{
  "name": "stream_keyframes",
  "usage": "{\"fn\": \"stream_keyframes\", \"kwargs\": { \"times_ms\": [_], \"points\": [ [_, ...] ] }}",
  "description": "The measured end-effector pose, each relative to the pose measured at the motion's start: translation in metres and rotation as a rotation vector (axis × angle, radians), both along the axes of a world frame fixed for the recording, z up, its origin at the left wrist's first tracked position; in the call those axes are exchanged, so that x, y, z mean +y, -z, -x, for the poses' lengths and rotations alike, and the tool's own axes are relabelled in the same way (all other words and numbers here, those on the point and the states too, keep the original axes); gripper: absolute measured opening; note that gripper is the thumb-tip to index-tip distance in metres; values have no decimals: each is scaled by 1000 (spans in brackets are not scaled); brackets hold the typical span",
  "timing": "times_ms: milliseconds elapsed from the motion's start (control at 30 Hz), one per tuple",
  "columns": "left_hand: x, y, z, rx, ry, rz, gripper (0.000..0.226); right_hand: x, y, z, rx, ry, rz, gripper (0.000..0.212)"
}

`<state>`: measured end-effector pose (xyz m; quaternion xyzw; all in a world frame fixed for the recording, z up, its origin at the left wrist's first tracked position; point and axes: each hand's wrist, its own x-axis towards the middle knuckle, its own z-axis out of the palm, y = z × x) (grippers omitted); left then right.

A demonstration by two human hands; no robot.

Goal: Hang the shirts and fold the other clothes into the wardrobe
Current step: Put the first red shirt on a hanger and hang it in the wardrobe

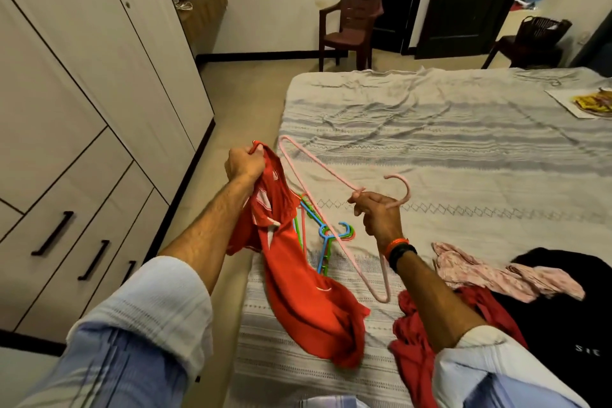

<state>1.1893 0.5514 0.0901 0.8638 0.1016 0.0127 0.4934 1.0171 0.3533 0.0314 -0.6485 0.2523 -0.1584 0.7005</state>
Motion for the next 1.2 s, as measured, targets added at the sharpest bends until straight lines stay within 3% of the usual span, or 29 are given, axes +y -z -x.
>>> {"fn": "stream_keyframes", "kwargs": {
  "times_ms": [100,233,367,467,667,867,1067,1200],
  "points": [
    [-5,9,2,70,72,68,34,-4,3,0,-9,13,-16,24],
    [-22,11,15,135,420,-29,38,-5,-5,-12,-61,27,66,13],
    [-51,-8,40,64,657,-133,27,-10,-7,-31,-105,-3,198,42],
    [-68,-19,49,-29,743,-111,23,-17,-8,-39,-66,-46,304,51],
    [-68,-30,51,-185,601,-309,44,-30,-29,-59,-69,31,197,28],
    [-61,6,58,-75,399,-560,17,-31,-47,-74,-145,38,-38,26],
    [-53,14,50,-84,165,-351,8,-51,-44,-76,-124,50,183,36],
    [-51,3,37,-42,187,-268,34,-59,-32,-76,7,75,267,29]
  ]
}}
